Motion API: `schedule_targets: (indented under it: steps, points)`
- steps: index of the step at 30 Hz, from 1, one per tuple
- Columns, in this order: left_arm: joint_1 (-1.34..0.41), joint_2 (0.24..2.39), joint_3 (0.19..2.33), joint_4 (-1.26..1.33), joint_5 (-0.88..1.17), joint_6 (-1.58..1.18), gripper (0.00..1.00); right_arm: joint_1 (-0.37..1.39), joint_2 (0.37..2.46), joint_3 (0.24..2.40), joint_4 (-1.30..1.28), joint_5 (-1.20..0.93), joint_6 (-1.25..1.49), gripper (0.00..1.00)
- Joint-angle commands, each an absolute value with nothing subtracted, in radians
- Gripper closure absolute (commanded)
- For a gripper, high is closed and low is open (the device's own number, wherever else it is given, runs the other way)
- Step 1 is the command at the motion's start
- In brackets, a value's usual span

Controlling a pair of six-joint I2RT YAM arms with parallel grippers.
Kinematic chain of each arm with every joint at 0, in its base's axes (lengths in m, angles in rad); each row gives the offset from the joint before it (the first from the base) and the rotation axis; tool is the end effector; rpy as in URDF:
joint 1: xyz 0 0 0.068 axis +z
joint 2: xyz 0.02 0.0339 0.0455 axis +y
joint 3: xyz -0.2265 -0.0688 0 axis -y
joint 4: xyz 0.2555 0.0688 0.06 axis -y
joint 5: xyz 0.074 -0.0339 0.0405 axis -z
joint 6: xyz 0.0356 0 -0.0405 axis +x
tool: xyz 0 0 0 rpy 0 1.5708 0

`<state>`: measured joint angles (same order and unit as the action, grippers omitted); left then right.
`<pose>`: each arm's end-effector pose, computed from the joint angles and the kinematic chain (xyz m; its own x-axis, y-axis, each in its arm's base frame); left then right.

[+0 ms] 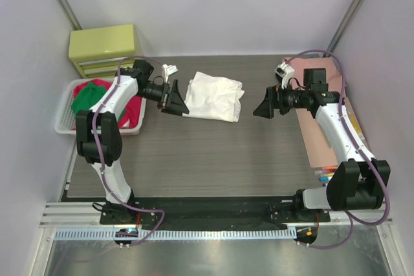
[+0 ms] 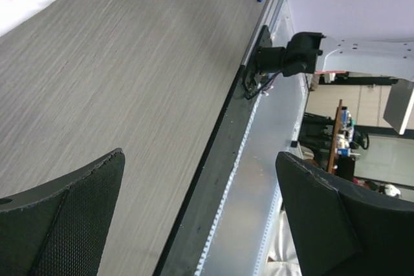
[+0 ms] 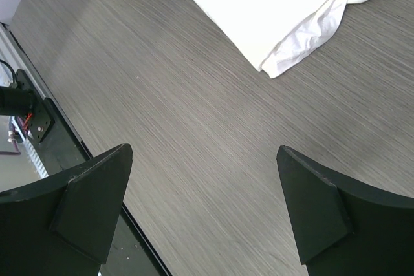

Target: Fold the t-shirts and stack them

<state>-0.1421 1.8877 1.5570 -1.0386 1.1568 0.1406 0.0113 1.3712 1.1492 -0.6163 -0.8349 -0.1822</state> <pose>0.3611 -0.0846 0.2160 -0.9269 0.1896 -0.3239 0.3719 0.3491 -0.8601 0.3027 0.0298 0.2650 -0.6400 -0.1289 -0.7575 -0.6296 0.6531 0.4208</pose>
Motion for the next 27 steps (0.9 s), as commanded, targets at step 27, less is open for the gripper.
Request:
schedule_targets:
  steps: [27]
  points:
    - [-0.103,2.124,1.687,-1.042,1.197,0.112,0.00,-0.052,1.638,1.186,-0.641,-1.140,-0.212,0.00]
